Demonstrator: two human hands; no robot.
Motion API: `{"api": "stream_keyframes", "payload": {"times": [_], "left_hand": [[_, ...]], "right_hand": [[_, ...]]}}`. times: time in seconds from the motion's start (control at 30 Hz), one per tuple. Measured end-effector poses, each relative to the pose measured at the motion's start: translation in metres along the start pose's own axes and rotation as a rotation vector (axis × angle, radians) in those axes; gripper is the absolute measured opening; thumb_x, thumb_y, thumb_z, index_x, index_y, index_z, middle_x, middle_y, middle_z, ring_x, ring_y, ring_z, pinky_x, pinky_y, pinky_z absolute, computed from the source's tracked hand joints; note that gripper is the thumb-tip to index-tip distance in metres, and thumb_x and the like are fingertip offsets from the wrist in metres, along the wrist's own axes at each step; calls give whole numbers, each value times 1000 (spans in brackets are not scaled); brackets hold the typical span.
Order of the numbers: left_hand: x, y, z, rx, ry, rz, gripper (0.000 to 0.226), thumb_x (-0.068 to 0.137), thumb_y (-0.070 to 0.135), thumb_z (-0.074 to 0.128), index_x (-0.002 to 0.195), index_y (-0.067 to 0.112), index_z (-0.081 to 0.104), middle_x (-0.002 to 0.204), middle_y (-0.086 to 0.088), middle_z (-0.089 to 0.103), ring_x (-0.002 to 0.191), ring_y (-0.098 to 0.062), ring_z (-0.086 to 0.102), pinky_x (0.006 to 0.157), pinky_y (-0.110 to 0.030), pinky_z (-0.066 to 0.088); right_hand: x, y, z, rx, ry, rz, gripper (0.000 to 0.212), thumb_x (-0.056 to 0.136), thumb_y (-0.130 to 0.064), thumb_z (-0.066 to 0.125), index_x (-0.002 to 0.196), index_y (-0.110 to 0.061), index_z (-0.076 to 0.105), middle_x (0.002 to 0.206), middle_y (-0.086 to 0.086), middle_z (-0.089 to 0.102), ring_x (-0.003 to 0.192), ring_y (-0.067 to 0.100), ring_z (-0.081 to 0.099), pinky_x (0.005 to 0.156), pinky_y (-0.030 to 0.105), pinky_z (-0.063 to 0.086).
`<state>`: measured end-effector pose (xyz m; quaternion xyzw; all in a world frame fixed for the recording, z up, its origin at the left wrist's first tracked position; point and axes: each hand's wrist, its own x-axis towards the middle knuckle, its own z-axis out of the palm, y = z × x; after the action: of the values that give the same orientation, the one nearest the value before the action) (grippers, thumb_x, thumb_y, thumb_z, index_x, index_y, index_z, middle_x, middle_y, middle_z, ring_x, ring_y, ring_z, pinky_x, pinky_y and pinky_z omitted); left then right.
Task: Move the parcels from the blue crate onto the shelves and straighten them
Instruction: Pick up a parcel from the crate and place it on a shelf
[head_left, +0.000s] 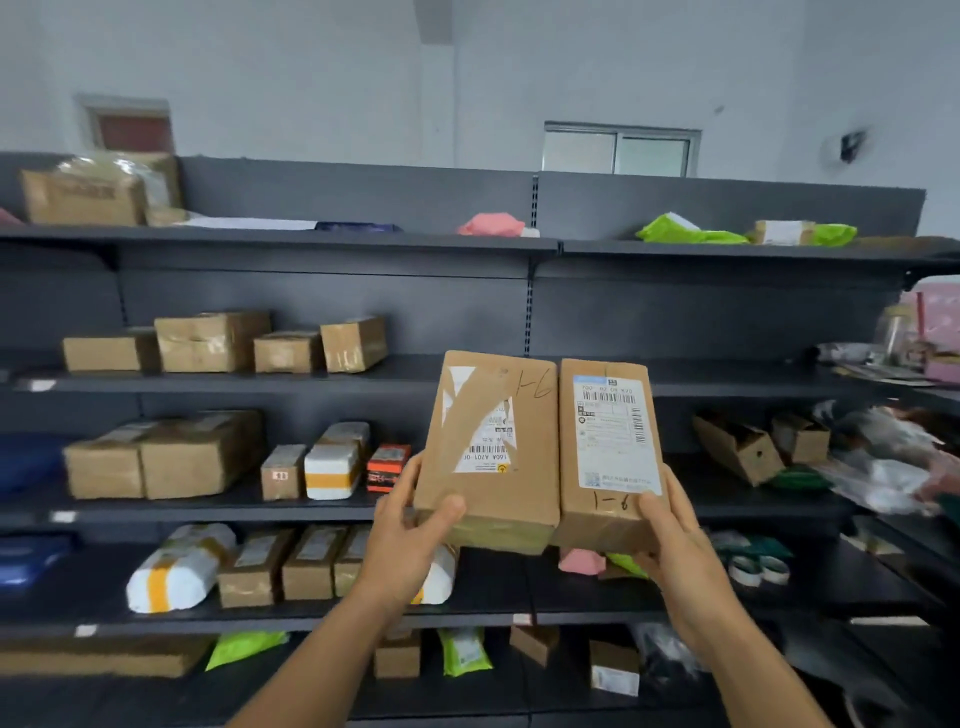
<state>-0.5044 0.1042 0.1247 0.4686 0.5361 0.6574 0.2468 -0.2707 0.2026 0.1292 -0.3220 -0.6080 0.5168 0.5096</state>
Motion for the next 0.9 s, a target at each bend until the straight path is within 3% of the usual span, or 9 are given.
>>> {"api": "stream_keyframes", "payload": {"times": [0.1,0.17,0.3,0.43,0.57,0.73,0.9], "left_hand": [[29,0,-23,-7,17,34,56,74,55,73,124,54,48,126,6,60,109,-12,62,90,-34,53],[50,-2,-36,18,61,38,57,73,58,71,125,54,47,126,8,58,108,-9,61,86,-28,52],[102,-7,-52,27,139,40,51,76,49,67,122,51,45,117,14,62,107,-7,59,87,-29,50],[176,-18,-57,99,203,66,35,86,34,67,114,45,49,107,15,62,98,-3,59,70,-18,45],[265,-37,-60,165,241,41,27,84,35,70,107,40,56,103,12,66,95,-8,62,77,-28,53],[369,-62,-72,225,307,-42,57,79,50,69,128,26,53,112,5,64,100,-16,63,87,-42,54],[452,-70,-83,306,375,-22,53,86,43,66,129,22,43,102,11,55,88,-5,56,67,-23,46]], "right_hand": [[32,1,28,-34,-40,-20,44,86,-60,50,126,-70,36,140,-10,44,122,12,46,92,37,46],[54,0,45,-52,-96,-30,51,77,-66,53,124,-74,33,141,-12,42,127,17,42,101,44,41],[107,9,77,-80,-142,-42,49,74,-65,53,116,-79,31,139,-14,40,127,17,41,97,40,42],[180,29,100,-110,-109,-61,45,74,-69,49,113,-82,30,136,-18,43,125,14,43,103,47,43],[272,51,117,-109,-95,-46,43,81,-66,49,120,-75,33,130,-20,47,120,14,46,100,49,46],[382,63,147,-165,-125,-78,39,95,-50,47,130,-63,35,121,-24,48,111,6,46,96,39,45],[464,71,181,-254,-134,-88,47,98,-38,49,140,-52,33,110,-25,52,100,4,49,87,31,43]]}}
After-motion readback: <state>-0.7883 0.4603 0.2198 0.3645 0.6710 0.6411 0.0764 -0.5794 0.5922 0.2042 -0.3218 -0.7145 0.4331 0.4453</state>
